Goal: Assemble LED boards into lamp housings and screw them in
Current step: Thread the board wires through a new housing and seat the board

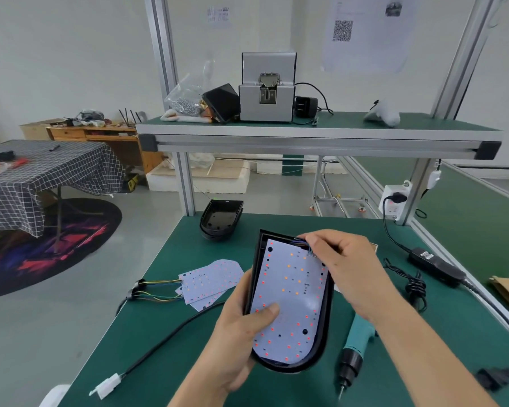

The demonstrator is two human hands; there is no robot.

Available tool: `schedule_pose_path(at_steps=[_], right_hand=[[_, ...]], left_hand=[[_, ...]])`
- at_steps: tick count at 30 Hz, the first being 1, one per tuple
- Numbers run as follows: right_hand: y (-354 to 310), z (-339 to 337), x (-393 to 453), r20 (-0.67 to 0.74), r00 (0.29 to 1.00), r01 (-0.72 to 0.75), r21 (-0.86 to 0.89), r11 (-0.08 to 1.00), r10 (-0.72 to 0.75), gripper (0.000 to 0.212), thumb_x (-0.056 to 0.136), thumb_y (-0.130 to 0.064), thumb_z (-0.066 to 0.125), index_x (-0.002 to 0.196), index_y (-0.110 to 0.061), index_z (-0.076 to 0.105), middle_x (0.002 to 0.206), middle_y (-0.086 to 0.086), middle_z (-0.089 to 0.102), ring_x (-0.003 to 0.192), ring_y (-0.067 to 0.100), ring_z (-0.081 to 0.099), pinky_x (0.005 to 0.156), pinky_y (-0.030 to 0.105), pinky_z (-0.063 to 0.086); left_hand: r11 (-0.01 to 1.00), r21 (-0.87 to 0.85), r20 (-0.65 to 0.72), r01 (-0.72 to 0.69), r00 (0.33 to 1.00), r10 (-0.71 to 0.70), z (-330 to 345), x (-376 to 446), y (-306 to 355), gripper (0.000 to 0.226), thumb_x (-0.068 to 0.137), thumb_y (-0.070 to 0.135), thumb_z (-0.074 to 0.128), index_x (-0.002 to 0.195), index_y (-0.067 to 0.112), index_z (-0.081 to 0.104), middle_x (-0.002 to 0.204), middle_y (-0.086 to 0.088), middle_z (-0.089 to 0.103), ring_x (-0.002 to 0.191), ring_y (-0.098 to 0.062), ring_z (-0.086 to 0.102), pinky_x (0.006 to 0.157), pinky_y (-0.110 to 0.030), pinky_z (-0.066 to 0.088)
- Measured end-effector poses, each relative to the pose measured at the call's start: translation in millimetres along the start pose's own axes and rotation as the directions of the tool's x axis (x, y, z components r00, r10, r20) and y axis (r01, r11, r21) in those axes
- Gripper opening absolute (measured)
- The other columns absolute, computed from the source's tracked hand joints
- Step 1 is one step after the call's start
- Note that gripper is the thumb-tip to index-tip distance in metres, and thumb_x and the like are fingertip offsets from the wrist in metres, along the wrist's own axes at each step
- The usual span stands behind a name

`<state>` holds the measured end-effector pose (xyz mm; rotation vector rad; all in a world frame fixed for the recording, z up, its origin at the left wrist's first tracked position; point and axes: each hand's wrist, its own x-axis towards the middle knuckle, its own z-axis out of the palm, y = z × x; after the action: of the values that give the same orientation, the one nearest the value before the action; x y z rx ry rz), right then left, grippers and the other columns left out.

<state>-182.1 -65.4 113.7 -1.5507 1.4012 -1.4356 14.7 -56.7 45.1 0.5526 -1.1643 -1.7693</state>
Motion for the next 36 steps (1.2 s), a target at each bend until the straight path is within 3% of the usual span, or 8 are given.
schedule_pose_path(at_steps=[4, 11, 22, 25, 27, 29, 32, 36], right_hand=[[2, 2, -3, -0.056, 0.970, 0.202, -0.365, 0.909, -0.238, 0.016, 0.103, -0.021, 0.062, 0.092, -0.021, 0.074, 0.081, -0.010, 0.068, 0.077, 0.009, 0.062, 0.071, 0.018, 0.046], [-8, -6, -2, 0.172, 0.958, 0.287, -0.629, 0.722, -0.230, 0.013, 0.104, -0.020, 0.058, 0.100, -0.016, 0.069, 0.095, -0.011, 0.063, 0.087, 0.009, 0.057, 0.079, 0.010, 0.037], [-6, -7, -6, 0.210, 0.921, 0.365, -0.763, 0.533, -0.329, 0.022, 0.105, -0.027, 0.058, 0.103, -0.008, 0.070, 0.096, 0.004, 0.061, 0.073, 0.037, 0.062, 0.067, 0.051, 0.051], [0, -9, -3, 0.172, 0.902, 0.408, -0.639, 0.652, -0.396, 0.010, 0.101, -0.018, 0.067, 0.095, -0.012, 0.074, 0.085, -0.005, 0.063, 0.070, 0.018, 0.061, 0.067, 0.032, 0.050], [-1, -21, 3, 0.201, 0.949, 0.308, -0.425, 0.851, -0.243, 0.012, 0.099, -0.022, 0.069, 0.093, -0.027, 0.078, 0.080, -0.010, 0.066, 0.072, 0.005, 0.059, 0.069, 0.014, 0.043], [-1, -31, 9, 0.301, 0.953, 0.112, -0.305, 0.946, -0.016, 0.009, 0.095, -0.043, 0.070, 0.094, -0.042, 0.079, 0.080, -0.004, 0.070, 0.067, 0.002, 0.054, 0.068, 0.015, 0.042], [4, -34, 10, 0.311, 0.949, 0.062, -0.333, 0.941, 0.048, 0.011, 0.094, -0.049, 0.069, 0.093, -0.042, 0.077, 0.078, 0.008, 0.067, 0.064, 0.008, 0.045, 0.063, 0.023, 0.038], [6, -25, 8, 0.264, 0.964, 0.142, -0.362, 0.921, -0.045, 0.012, 0.097, -0.028, 0.073, 0.086, -0.027, 0.075, 0.064, -0.007, 0.062, 0.055, 0.002, 0.043, 0.056, 0.013, 0.035]], left_hand=[[1.000, -0.019, 0.010, 0.020, 1.000, -0.020, 2, -2, 1, 0.055, 0.089, 0.006, 0.069, 0.138, 0.028, 0.061, 0.140, -0.016, 0.064, 0.127, -0.039, 0.063, 0.097, -0.045, 0.057], [0.998, 0.066, 0.011, 0.022, 1.000, -0.023, -3, -10, 5, 0.053, 0.089, 0.008, 0.069, 0.135, 0.032, 0.063, 0.139, -0.013, 0.066, 0.127, -0.036, 0.064, 0.099, -0.043, 0.056], [0.993, 0.118, 0.034, 0.020, 0.999, -0.024, 0, -11, 6, 0.050, 0.090, 0.010, 0.065, 0.134, 0.033, 0.063, 0.138, -0.010, 0.067, 0.126, -0.035, 0.064, 0.106, -0.050, 0.053], [0.998, 0.058, 0.014, 0.025, 1.000, -0.026, -3, -11, 7, 0.048, 0.089, 0.008, 0.065, 0.132, 0.029, 0.066, 0.138, -0.015, 0.066, 0.126, -0.039, 0.064, 0.105, -0.053, 0.053], [0.999, 0.042, 0.023, 0.021, 0.999, -0.022, -5, -12, 8, 0.047, 0.091, 0.007, 0.064, 0.133, 0.028, 0.066, 0.138, -0.015, 0.066, 0.125, -0.039, 0.064, 0.101, -0.049, 0.056], [0.999, 0.039, 0.022, 0.025, 0.999, -0.026, -6, -13, 8, 0.046, 0.092, 0.007, 0.062, 0.133, 0.028, 0.066, 0.139, -0.015, 0.066, 0.126, -0.038, 0.064, 0.099, -0.046, 0.056], [0.998, 0.056, 0.026, 0.032, 0.999, -0.033, -6, -14, 7, 0.046, 0.093, 0.009, 0.062, 0.135, 0.029, 0.064, 0.140, -0.014, 0.065, 0.128, -0.038, 0.063, 0.103, -0.048, 0.054], [0.992, 0.123, 0.033, 0.017, 0.999, -0.021, -3, -14, 4, 0.048, 0.093, 0.009, 0.063, 0.136, 0.031, 0.062, 0.141, -0.012, 0.064, 0.130, -0.036, 0.061, 0.109, -0.053, 0.050]])
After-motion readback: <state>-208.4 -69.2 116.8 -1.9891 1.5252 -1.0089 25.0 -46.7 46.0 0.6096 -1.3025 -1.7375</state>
